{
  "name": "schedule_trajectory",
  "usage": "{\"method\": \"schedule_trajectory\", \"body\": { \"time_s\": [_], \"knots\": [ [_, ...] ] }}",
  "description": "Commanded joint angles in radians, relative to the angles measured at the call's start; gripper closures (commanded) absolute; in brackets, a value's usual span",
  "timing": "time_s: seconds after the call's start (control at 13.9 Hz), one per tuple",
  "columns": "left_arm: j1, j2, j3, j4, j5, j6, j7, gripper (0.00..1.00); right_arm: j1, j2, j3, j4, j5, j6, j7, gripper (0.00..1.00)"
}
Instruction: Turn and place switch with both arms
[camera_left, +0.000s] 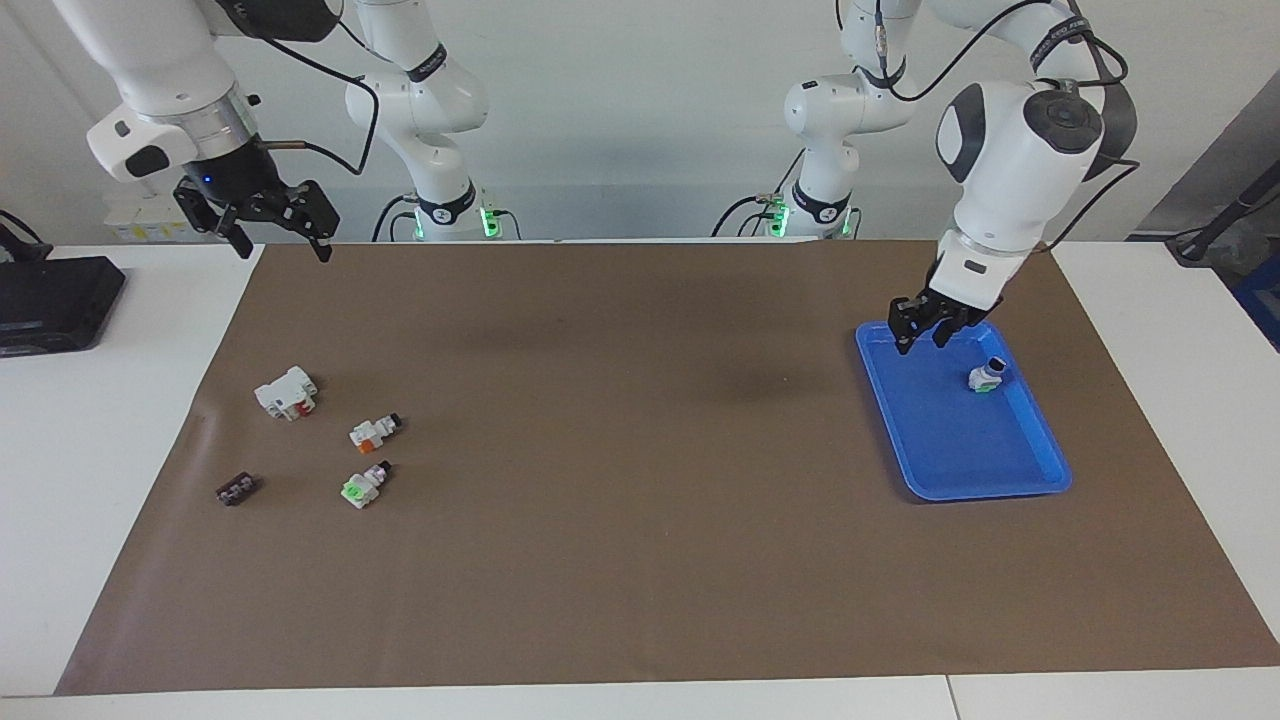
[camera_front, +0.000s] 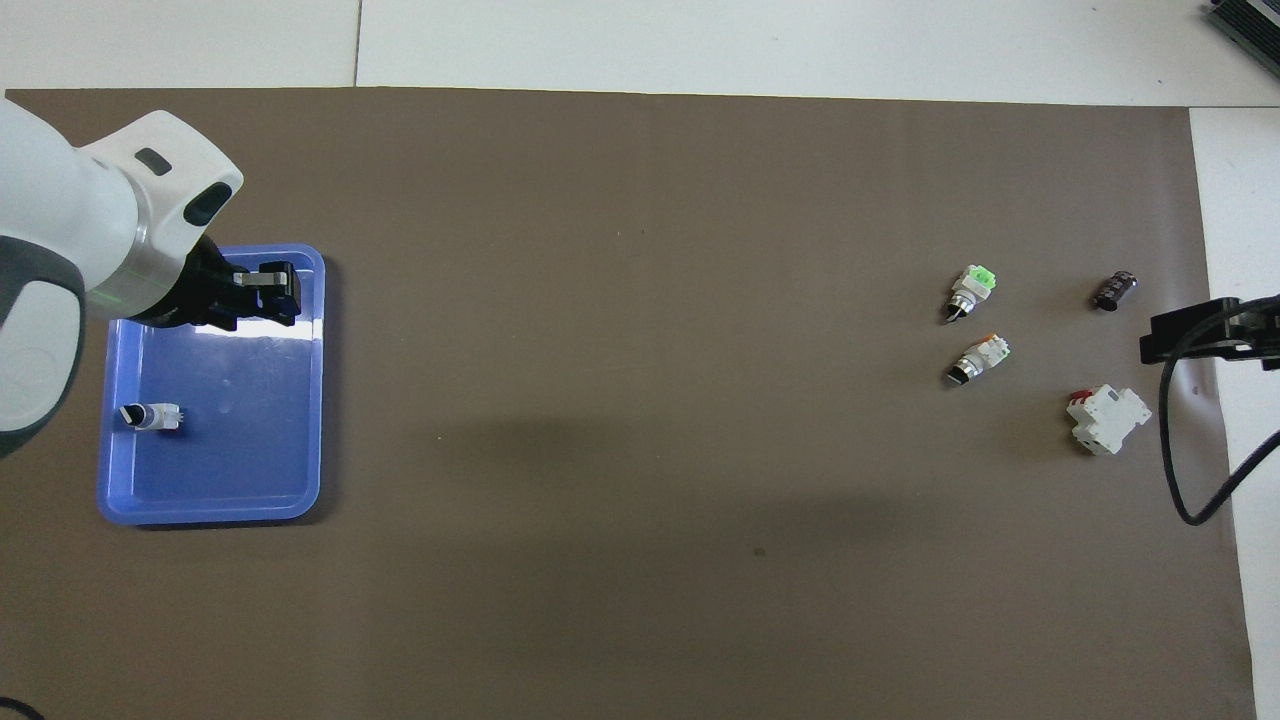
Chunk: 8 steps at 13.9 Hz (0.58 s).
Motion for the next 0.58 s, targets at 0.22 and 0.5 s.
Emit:
{"method": "schedule_trajectory", "body": {
  "time_s": [0.22, 0.5],
  "knots": [
    [-0.011, 0.176, -0.002, 0.358, 0.017, -0.271, 0.024, 0.50, -0.005, -0.006, 0.004, 0.000, 0.002, -0.017, -0.010, 0.00],
    [0.003, 0.167, -0.001, 0.384, 0.011, -0.297, 0.058, 0.50, -0.005, -0.006, 0.004, 0.000, 0.002, -0.019, -0.010, 0.00]
  ]
}}
